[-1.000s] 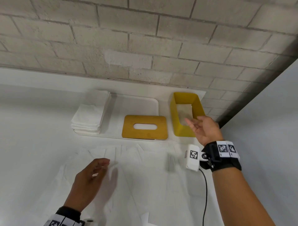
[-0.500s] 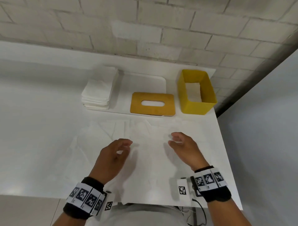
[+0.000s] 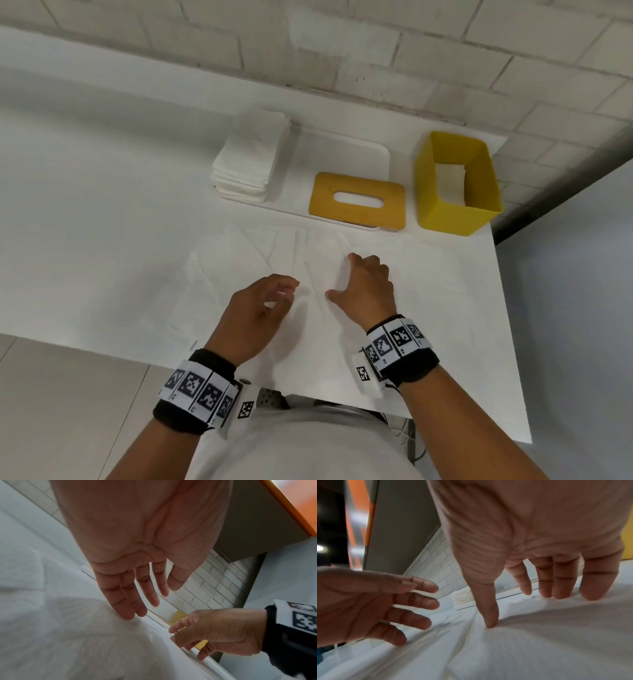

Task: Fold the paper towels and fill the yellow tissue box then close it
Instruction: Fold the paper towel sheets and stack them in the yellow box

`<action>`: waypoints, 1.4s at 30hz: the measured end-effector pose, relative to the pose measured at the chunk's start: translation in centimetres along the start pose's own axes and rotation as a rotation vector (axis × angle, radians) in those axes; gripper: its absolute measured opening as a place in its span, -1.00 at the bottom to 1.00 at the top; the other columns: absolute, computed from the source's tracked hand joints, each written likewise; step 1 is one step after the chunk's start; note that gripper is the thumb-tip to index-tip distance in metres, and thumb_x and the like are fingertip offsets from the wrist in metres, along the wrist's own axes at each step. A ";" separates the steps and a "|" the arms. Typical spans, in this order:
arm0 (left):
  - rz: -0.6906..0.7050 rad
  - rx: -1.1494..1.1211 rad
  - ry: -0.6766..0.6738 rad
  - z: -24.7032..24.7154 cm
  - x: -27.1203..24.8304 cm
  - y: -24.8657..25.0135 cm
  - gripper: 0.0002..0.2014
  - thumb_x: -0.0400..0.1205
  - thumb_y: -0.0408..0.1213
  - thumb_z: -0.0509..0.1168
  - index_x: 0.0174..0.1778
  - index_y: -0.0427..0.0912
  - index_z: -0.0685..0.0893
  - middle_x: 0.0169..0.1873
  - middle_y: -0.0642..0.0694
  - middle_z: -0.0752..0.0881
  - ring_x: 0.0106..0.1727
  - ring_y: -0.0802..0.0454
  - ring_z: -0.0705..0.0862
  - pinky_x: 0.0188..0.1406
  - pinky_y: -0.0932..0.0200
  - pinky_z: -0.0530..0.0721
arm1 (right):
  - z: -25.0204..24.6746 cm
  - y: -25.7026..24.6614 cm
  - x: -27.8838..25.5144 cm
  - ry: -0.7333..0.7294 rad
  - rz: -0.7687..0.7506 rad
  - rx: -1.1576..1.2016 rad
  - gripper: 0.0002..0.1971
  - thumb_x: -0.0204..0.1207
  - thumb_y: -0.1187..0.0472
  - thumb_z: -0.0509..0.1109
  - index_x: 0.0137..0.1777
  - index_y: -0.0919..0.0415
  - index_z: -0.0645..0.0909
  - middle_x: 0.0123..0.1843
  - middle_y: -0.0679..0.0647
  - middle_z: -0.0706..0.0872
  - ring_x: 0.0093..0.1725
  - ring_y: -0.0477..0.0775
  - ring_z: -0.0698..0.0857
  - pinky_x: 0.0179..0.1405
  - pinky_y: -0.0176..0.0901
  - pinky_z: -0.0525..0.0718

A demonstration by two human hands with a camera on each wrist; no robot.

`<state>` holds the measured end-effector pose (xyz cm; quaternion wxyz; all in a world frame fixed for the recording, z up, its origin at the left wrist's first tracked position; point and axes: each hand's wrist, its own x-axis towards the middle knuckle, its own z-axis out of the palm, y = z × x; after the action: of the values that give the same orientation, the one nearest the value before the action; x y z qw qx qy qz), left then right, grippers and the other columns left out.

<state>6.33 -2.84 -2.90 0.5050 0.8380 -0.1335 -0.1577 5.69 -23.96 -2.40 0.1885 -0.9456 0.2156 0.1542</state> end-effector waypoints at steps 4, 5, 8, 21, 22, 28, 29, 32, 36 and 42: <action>-0.010 -0.022 0.014 -0.4 -0.1 -0.5 -0.79 0.75 -0.28 0.32 0.22 0.06 0.75 0.10 0.25 0.79 0.13 0.47 0.68 0.00 0.56 0.60 | 0.4 -0.1 0.5 -0.025 0.029 0.029 -0.26 0.48 -0.14 0.54 0.58 0.06 0.34 0.46 0.18 0.50 0.47 0.28 0.49 0.42 0.19 0.52; -0.013 -0.026 0.015 -0.4 -0.2 -0.6 -0.79 0.75 -0.28 0.33 0.22 0.06 0.75 0.10 0.24 0.79 0.13 0.46 0.68 0.00 0.57 0.60 | 0.4 0.0 0.6 -0.032 0.031 0.043 -0.28 0.47 -0.14 0.54 0.56 0.04 0.36 0.45 0.15 0.53 0.46 0.26 0.51 0.43 0.19 0.51; -0.011 -0.019 0.026 -0.4 0.0 -0.8 -0.80 0.75 -0.27 0.32 0.22 0.06 0.75 0.09 0.24 0.79 0.12 0.44 0.69 0.03 0.55 0.60 | 0.2 0.1 0.8 -0.031 0.018 0.059 -0.40 0.44 -0.15 0.55 0.42 -0.03 0.46 0.38 0.03 0.63 0.41 0.18 0.57 0.39 0.14 0.49; -0.026 -0.020 -0.019 -0.9 1.1 -1.0 -0.79 0.75 -0.25 0.32 0.22 0.09 0.75 0.09 0.22 0.80 0.12 0.45 0.70 0.01 0.60 0.57 | -3.5 1.1 1.3 0.057 -0.065 0.205 -0.89 0.60 0.01 0.44 -0.17 -0.15 0.70 0.04 -0.17 0.83 0.10 0.01 0.72 0.27 0.06 0.64; -0.028 -0.016 -0.021 -0.9 1.2 -1.0 -0.80 0.75 -0.24 0.32 0.22 0.11 0.75 0.09 0.22 0.80 0.11 0.45 0.70 0.01 0.60 0.57 | -3.6 1.4 1.4 0.079 -0.081 0.220 -0.87 0.58 0.05 0.45 -0.20 -0.16 0.72 -0.05 -0.18 0.83 0.07 -0.01 0.75 0.22 0.03 0.68; -0.039 0.006 -0.051 -1.2 1.5 -1.1 -0.81 0.75 -0.21 0.31 0.21 0.13 0.74 0.08 0.22 0.79 0.07 0.48 0.70 -0.02 0.62 0.55 | -3.7 2.4 1.0 0.014 -0.026 0.091 -0.78 0.48 -0.14 0.55 0.01 -0.08 0.69 0.01 -0.16 0.73 0.15 0.02 0.72 0.12 -0.10 0.65; -0.036 0.007 -0.055 -1.3 1.6 -1.1 -0.81 0.75 -0.21 0.31 0.21 0.14 0.74 0.08 0.22 0.79 0.07 0.48 0.70 -0.03 0.62 0.55 | -3.6 2.6 0.8 -0.001 -0.019 0.069 -0.70 0.46 -0.16 0.56 0.09 -0.06 0.68 0.08 -0.13 0.71 0.19 0.01 0.70 0.14 -0.10 0.63; -0.032 0.016 -0.066 -1.5 1.8 -1.0 -0.80 0.76 -0.23 0.31 0.20 0.15 0.73 0.06 0.24 0.78 0.05 0.50 0.69 -0.05 0.63 0.53 | -3.8 3.3 0.4 -0.056 -0.020 0.167 -0.64 0.44 0.01 0.64 0.20 0.02 0.68 0.21 0.00 0.72 0.21 0.01 0.66 0.06 -0.20 0.52; -0.033 0.025 -0.074 -1.8 2.1 -0.9 -0.80 0.75 -0.24 0.31 0.20 0.13 0.74 0.03 0.25 0.76 0.04 0.52 0.68 -0.08 0.66 0.51 | -5.1 4.6 0.6 -0.041 -0.030 0.343 -0.68 0.45 0.23 0.64 0.17 0.03 0.72 0.04 -0.07 0.70 0.10 -0.05 0.64 -0.12 -0.36 0.51; -0.038 0.064 -0.111 -2.0 2.6 -1.2 -0.82 0.75 -0.18 0.32 0.20 0.14 0.74 0.02 0.25 0.78 0.03 0.47 0.70 -0.04 0.63 0.54 | -7.4 5.3 1.2 0.093 0.020 0.903 -0.84 0.50 0.30 0.60 -0.01 0.03 0.80 0.10 -0.04 0.82 0.10 0.09 0.78 0.16 -0.06 0.69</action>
<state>9.60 -1.66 -3.42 0.4668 0.8461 -0.1504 -0.2090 5.78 -31.98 2.13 0.5705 -0.7726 0.2785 0.0037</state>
